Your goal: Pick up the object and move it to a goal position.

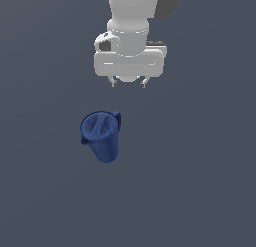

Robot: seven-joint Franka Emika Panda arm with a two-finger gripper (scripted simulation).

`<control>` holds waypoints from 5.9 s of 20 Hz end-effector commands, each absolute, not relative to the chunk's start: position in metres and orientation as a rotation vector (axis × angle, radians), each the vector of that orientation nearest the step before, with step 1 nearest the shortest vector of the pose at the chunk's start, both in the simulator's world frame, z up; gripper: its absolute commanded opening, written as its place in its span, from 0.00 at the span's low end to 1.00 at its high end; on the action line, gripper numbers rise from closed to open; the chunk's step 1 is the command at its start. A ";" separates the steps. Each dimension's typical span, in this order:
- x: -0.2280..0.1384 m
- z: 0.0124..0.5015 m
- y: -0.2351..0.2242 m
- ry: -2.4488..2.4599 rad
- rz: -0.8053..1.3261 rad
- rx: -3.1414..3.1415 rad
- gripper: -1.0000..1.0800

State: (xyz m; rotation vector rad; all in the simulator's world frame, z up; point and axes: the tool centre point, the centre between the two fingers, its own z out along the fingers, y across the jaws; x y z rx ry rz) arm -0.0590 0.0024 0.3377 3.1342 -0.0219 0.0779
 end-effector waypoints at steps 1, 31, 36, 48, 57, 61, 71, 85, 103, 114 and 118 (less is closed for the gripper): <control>-0.059 0.338 0.002 -0.022 0.078 3.134 0.62; -0.051 0.304 -0.017 -0.443 0.196 3.060 0.62; -0.049 0.289 -0.023 -0.610 0.240 3.019 0.62; -0.048 0.255 -0.032 -0.991 0.348 2.909 0.62; -0.049 0.233 -0.036 -1.229 0.417 2.830 0.62; -0.050 0.227 -0.036 -1.296 0.435 2.806 0.62; -0.051 0.222 -0.037 -1.353 0.450 2.786 0.62; -0.045 0.194 -0.040 -1.357 0.451 2.785 0.62; -0.050 0.204 -0.034 -1.355 0.451 2.787 0.00; -0.077 0.261 -0.001 -1.355 0.452 2.785 0.00; -0.093 0.294 0.019 -1.355 0.453 2.785 0.00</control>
